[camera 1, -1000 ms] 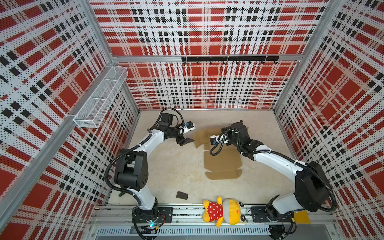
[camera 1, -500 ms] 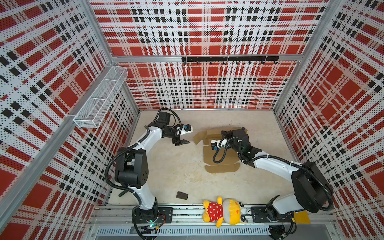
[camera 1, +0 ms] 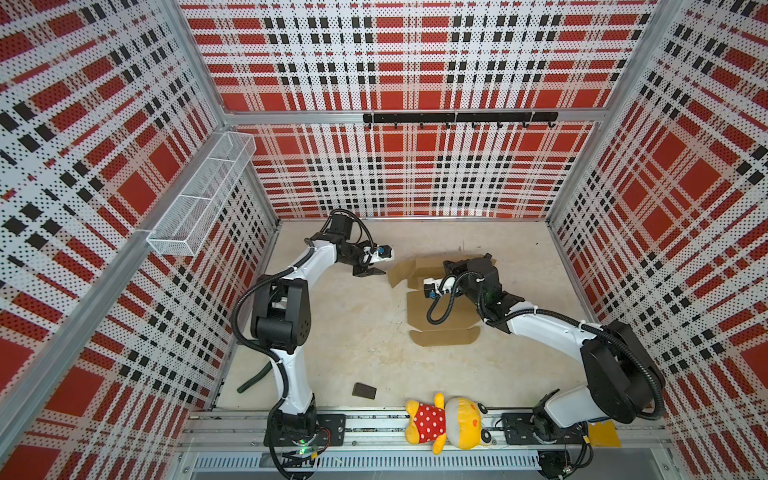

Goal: Fold the paper box

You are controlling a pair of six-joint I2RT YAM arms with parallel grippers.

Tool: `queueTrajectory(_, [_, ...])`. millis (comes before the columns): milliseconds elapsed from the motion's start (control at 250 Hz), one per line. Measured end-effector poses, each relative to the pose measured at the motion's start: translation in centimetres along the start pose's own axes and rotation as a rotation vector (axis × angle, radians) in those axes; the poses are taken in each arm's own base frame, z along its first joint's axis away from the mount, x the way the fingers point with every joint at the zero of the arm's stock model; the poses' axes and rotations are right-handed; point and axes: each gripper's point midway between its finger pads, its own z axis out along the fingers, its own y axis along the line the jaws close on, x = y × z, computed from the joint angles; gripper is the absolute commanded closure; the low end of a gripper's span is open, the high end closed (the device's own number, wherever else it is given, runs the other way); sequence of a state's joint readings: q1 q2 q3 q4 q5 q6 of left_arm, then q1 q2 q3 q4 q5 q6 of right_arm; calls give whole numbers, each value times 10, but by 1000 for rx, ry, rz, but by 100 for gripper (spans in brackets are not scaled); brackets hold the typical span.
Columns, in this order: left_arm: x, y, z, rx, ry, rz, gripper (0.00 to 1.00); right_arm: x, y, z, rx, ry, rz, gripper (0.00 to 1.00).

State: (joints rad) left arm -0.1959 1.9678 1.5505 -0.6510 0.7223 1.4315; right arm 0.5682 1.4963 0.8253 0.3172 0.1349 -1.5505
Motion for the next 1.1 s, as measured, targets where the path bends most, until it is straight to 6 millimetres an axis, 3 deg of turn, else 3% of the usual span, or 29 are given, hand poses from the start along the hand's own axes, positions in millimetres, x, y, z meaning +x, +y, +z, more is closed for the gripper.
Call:
queueTrajectory(188, [-14,-7,26,34,-27,35,65,6,3,6,-16,14,20,100])
queueTrajectory(416, [-26,-7,39,32,-57,37,64,15,0,11,-34,32,60,100])
queueTrajectory(756, [-37,14,41,-42,-121,-82,62,22,7,14,-74,53,67,100])
queueTrajectory(1100, [-42,6,59,-52,-157,-234,55,28,9,15,-78,78,59,100])
